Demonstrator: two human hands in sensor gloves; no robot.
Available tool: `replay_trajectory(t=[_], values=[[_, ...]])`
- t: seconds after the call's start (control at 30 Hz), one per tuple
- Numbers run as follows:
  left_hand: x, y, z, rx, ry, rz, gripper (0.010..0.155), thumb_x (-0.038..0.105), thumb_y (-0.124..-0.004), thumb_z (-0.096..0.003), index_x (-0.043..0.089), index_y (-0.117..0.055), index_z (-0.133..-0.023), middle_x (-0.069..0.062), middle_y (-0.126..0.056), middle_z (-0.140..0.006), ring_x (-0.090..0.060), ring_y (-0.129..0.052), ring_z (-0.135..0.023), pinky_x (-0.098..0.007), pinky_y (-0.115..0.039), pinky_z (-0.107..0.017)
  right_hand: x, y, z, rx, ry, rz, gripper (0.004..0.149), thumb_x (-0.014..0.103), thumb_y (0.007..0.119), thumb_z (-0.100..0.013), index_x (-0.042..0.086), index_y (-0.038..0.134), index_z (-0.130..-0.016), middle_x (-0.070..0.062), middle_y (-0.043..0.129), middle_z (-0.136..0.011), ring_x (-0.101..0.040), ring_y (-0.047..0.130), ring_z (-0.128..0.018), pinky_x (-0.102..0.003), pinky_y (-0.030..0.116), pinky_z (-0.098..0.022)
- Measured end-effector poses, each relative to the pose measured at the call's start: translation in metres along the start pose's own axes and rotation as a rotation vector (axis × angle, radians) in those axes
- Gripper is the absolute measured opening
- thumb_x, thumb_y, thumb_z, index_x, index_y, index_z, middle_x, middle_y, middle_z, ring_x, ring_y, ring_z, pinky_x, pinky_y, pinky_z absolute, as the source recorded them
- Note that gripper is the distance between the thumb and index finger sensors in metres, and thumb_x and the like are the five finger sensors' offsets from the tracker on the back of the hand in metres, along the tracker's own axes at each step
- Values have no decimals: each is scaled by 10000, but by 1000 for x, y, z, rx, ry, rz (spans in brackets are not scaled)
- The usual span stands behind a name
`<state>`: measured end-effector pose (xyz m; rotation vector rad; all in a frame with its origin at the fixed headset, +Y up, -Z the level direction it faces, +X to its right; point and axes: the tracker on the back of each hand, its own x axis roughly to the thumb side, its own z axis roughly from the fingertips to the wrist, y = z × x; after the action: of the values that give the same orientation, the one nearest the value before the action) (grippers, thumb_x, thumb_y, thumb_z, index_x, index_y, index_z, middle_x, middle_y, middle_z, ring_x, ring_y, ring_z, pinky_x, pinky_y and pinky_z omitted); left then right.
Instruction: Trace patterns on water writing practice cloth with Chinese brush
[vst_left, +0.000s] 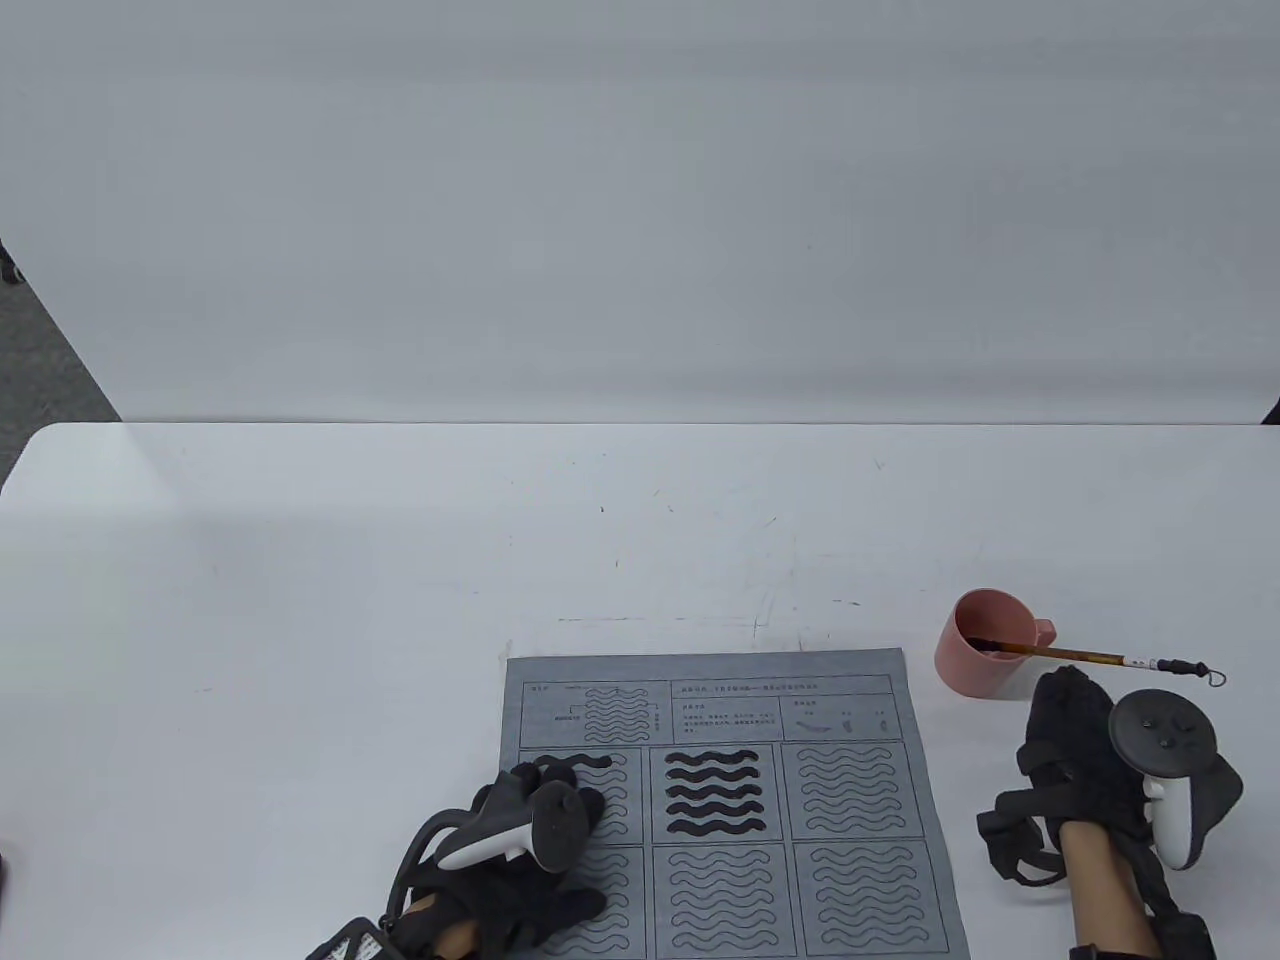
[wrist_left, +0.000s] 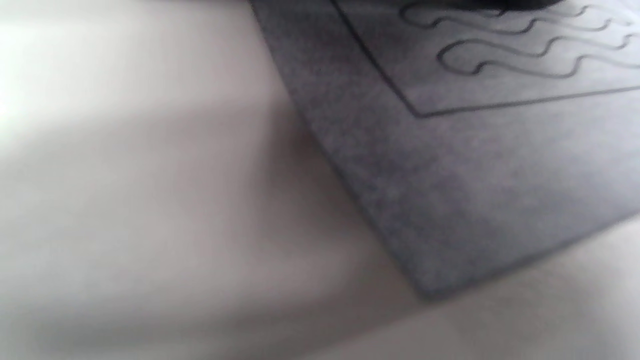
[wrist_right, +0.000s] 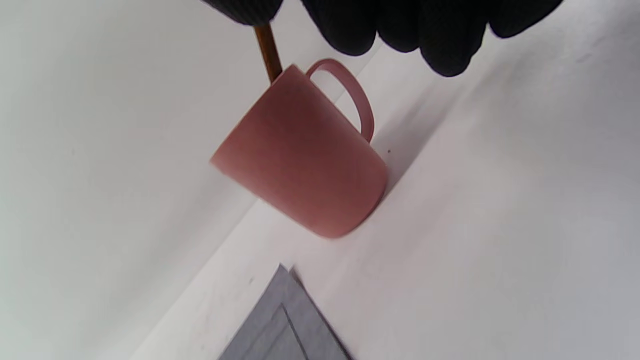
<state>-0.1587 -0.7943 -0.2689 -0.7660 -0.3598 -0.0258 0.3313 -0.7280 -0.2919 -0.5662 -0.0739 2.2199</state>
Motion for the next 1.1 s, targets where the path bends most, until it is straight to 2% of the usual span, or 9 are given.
replay_trajectory(t=[0.03,0.1,0.23,0.37,0.57,0.8,0.87,1.0,1.1], values=[[-1,1,0,8,7,-5,906,686,-511,-451,441,173,-991,53,312,-1044,-327,287,-982,-610,57,-732,8,6,7,55,-8,45,633,329,524,-612,-118,466,-1056,-430,443,-1104,-632,617,-919,-729,506,-623],[-4,5,1,26,26,-5,892,681,-523,-453,458,141,-1004,70,280,-1066,-312,255,-1012,-624,24,-746,22,19,19,139,-49,101,685,358,513,-619,-139,352,-1062,-497,223,-1080,-637,540,-939,-734,469,-631],[-12,14,3,79,68,23,859,650,-546,-473,449,53,-1054,37,204,-1118,-345,192,-1042,-632,-11,-756,48,44,45,253,-130,293,772,412,516,-622,-155,213,-1049,-473,54,-1048,-702,461,-926,-771,424,-619],[-19,27,14,196,72,50,841,642,-553,-474,434,-3,-1076,30,191,-1127,-347,187,-1045,-634,-13,-756,65,69,67,279,-250,430,786,441,528,-618,-132,222,-1060,-459,99,-1066,-780,462,-883,-816,436,-580],[-16,33,25,305,89,-5,878,645,-555,-472,407,41,-1072,32,214,-1114,-342,202,-1040,-637,-2,-753,72,98,80,365,-391,499,766,451,517,-615,-6,131,-1092,-381,-60,-1065,-791,277,-903,-820,337,-597],[-11,33,27,340,91,-27,889,646,-551,-473,397,67,-1062,19,256,-1088,-329,217,-1036,-640,7,-748,80,102,100,305,-523,547,766,456,538,-618,73,73,-1092,-333,-175,-1026,-750,213,-928,-800,299,-617],[-6,34,31,375,113,-83,894,646,-554,-471,397,70,-1061,23,260,-1087,-332,225,-1033,-643,22,-742,84,106,112,251,-612,576,762,455,545,-616,79,86,-1094,-327,-181,-1025,-738,216,-938,-793,301,-626],[6,34,43,466,109,-179,894,649,-554,-469,401,68,-1061,34,257,-1088,-329,231,-1032,-648,33,-736,97,116,141,131,-910,652,747,460,565,-606,98,135,-1098,-310,-140,-1050,-718,257,-954,-782,327,-636],[13,33,52,508,77,-185,897,647,-559,-466,399,61,-1065,33,257,-1088,-331,232,-1031,-649,34,-734,101,117,153,70,-994,701,751,469,564,-602,94,146,-1099,-308,-124,-1060,-717,271,-957,-780,337,-638]])
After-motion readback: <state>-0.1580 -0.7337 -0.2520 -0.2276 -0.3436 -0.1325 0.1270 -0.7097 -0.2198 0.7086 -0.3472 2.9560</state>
